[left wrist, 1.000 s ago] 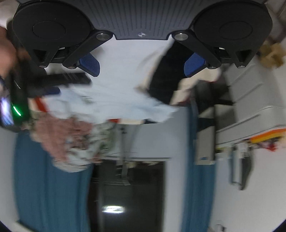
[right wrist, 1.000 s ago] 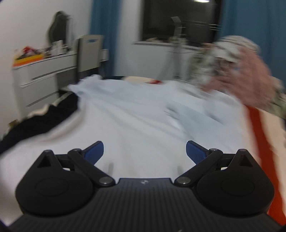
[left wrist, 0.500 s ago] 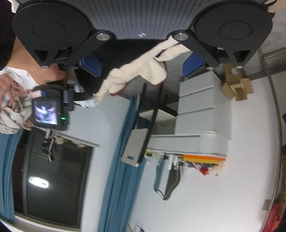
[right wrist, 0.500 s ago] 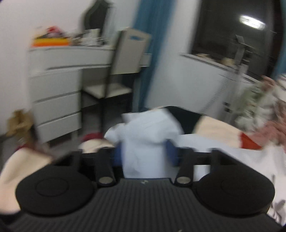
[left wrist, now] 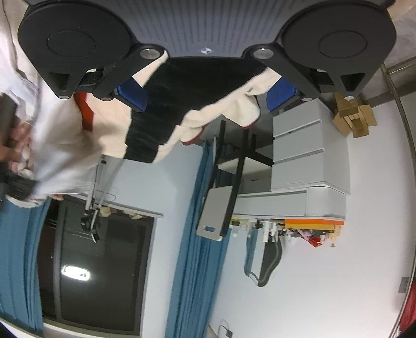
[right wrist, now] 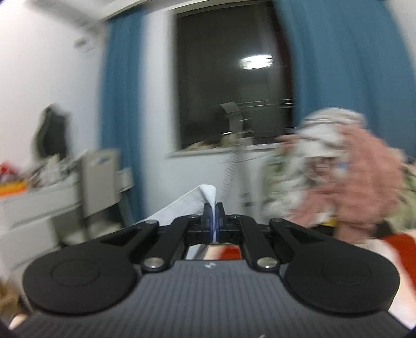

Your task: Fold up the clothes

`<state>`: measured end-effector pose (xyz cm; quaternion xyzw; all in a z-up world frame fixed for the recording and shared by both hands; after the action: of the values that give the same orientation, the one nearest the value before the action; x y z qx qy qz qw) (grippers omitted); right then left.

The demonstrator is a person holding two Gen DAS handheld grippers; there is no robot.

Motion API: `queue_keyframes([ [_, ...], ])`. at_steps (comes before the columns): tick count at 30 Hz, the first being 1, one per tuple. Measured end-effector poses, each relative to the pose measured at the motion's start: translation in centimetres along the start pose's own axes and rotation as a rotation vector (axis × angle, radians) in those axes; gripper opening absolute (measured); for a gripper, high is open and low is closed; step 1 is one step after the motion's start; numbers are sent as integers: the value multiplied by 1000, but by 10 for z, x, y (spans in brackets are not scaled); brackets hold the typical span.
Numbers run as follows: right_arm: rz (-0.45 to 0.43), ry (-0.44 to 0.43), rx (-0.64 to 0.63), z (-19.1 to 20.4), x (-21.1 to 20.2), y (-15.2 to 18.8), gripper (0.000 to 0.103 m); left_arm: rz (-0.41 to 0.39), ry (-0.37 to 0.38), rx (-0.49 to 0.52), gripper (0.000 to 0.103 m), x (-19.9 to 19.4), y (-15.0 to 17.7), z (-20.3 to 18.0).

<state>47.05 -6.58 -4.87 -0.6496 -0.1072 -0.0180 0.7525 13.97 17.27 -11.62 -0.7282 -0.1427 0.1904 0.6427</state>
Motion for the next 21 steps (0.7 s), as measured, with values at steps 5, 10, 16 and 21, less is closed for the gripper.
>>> queue_keyframes([
  [5, 80, 300, 57, -134, -17, 40, 4, 26, 73, 25, 100, -1, 13, -19],
  [10, 280, 344, 206, -200, -29, 110, 14, 55, 131, 46, 100, 3, 26, -38],
  [16, 284, 283, 150, -182, -50, 94, 95, 89, 201, 72, 100, 9, 43, -60],
  [21, 258, 193, 79, -155, -99, 52, 95, 112, 251, 50, 100, 3, 47, -71],
])
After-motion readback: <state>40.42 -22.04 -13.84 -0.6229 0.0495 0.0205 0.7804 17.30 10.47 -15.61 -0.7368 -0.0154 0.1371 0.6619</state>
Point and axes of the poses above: each gripper's, at about its wrist camera, not at the fingertips, and x roughly the way its jaws point, z to its left, y to its underside, the point moved 6 cm from there along x, roughly the way its jaws point, and after that the axes turned 15 degrees about -z, right-handed, at the moved point
